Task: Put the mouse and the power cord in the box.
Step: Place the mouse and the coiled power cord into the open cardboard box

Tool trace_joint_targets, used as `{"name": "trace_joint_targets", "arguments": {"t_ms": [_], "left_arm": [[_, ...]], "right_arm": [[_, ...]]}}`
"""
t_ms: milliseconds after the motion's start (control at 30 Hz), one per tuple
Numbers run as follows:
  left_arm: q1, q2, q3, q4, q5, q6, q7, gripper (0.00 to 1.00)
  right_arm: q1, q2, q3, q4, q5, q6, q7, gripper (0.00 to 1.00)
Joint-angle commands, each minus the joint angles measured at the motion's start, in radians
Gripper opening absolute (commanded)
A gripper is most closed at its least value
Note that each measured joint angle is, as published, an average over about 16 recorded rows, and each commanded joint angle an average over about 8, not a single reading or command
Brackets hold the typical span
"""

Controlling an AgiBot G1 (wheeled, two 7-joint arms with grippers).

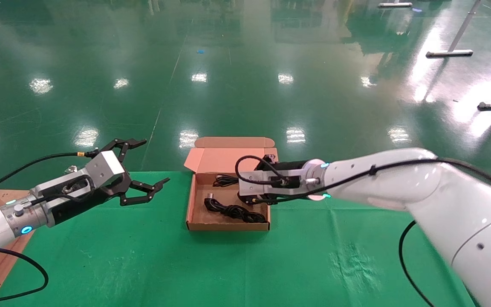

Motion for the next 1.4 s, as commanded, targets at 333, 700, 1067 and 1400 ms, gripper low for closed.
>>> {"name": "trace_joint_targets", "arguments": {"t_ms": [333, 700, 1067, 1400], "left_arm": [[0.001, -0.001, -0.001, 0.003, -0.002, 0.002, 0.000, 1.00], [0.000, -0.001, 0.000, 0.003, -0.001, 0.002, 0.000, 1.00], [0.000, 0.000, 0.000, 0.002, 0.000, 0.001, 0.000, 1.00], [0.008, -0.008, -0.009, -0.024, 0.002, 0.007, -0.024, 1.00]], "right_arm": [[-0.021, -0.001, -0.090, 0.048, 0.018, 0.090, 0.057, 1.00], [-0.022, -0.001, -0.083, 0.045, 0.017, 0.085, 0.052, 1.00], [-0.021, -0.001, -0.076, 0.039, 0.013, 0.083, 0.049, 1.00], [-0.033, 0.017, -0.052, 0.055, 0.031, 0.059, 0.062, 1.00]]}}
